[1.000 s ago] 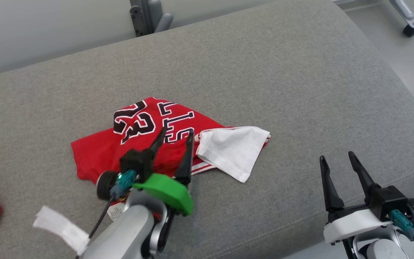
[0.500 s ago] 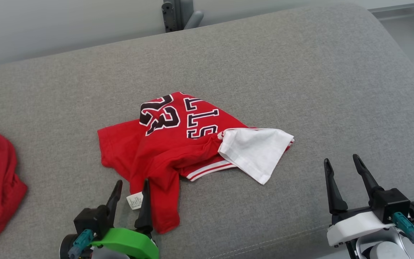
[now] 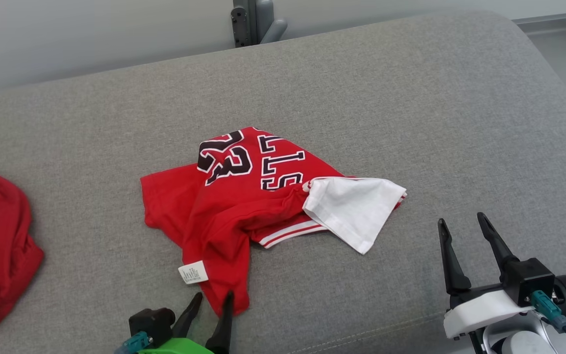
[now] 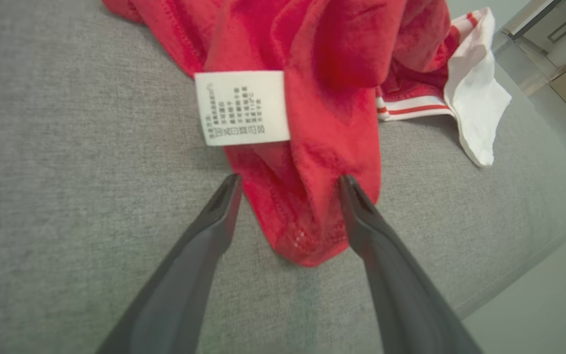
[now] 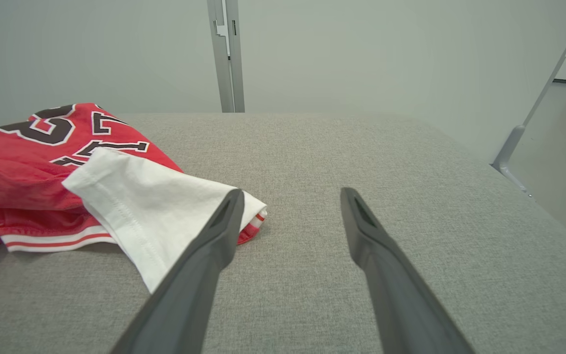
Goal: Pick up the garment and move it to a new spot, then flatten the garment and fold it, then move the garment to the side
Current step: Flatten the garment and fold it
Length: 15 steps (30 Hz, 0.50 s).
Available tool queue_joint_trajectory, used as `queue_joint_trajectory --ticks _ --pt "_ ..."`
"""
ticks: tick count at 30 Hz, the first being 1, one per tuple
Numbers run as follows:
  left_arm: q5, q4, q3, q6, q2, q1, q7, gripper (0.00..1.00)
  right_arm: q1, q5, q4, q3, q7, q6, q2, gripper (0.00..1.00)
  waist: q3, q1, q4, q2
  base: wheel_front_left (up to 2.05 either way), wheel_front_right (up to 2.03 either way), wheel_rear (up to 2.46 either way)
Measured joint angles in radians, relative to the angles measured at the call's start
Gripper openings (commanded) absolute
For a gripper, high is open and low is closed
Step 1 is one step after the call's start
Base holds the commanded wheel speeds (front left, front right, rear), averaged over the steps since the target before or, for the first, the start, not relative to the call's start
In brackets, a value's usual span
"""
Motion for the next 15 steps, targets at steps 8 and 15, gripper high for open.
queue_joint_trajectory --ticks 8,15 --pt "-0.021 0.106 -0.009 -0.062 -0.034 -0.022 -0.013 0.5 0.006 -0.011 0.001 0.004 0.0 0.0 0.0 1.0 -0.008 0.0 -0.017 0.0 0.0 0.0 0.0" --pt "-0.022 0.145 -0.006 -0.094 -0.032 -0.043 -0.023 0.0 0.021 -0.021 0.005 0.004 0.0 0.0 0.0 1.0 -0.024 0.0 -0.02 0.0 0.0 0.0 0.0"
